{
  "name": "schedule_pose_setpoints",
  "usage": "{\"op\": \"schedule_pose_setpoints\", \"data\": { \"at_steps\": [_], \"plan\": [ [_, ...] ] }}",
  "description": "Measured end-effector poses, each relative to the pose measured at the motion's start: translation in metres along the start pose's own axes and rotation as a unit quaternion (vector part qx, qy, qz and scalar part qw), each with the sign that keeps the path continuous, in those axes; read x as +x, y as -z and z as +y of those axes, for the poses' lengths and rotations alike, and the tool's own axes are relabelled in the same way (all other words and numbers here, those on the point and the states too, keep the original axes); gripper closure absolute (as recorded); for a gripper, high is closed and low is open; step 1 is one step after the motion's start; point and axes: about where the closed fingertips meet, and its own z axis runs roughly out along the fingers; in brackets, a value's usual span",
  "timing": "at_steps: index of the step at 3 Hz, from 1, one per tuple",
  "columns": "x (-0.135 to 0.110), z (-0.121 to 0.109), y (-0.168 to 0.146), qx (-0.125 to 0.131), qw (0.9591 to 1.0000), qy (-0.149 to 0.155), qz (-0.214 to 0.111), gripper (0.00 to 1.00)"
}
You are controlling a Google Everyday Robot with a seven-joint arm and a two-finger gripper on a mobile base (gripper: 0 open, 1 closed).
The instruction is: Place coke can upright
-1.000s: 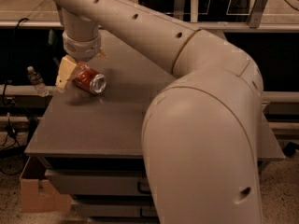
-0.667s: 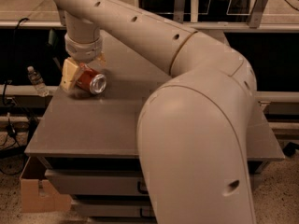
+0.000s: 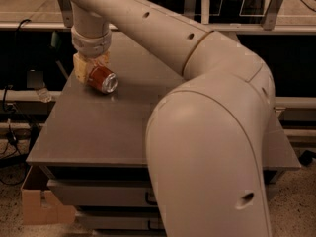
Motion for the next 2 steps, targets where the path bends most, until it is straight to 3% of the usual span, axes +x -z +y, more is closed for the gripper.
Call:
{"op": "schedule_pose_setpoints", "data": {
  "at_steps": [1, 2],
  "plan": [
    [0.002, -0.01, 0.029, 0.012, 0.9989, 0.001, -0.044, 0.87],
    [0.015, -0.023, 0.069, 0.026, 0.9936, 0.013, -0.109, 1.0]
  ]
}}
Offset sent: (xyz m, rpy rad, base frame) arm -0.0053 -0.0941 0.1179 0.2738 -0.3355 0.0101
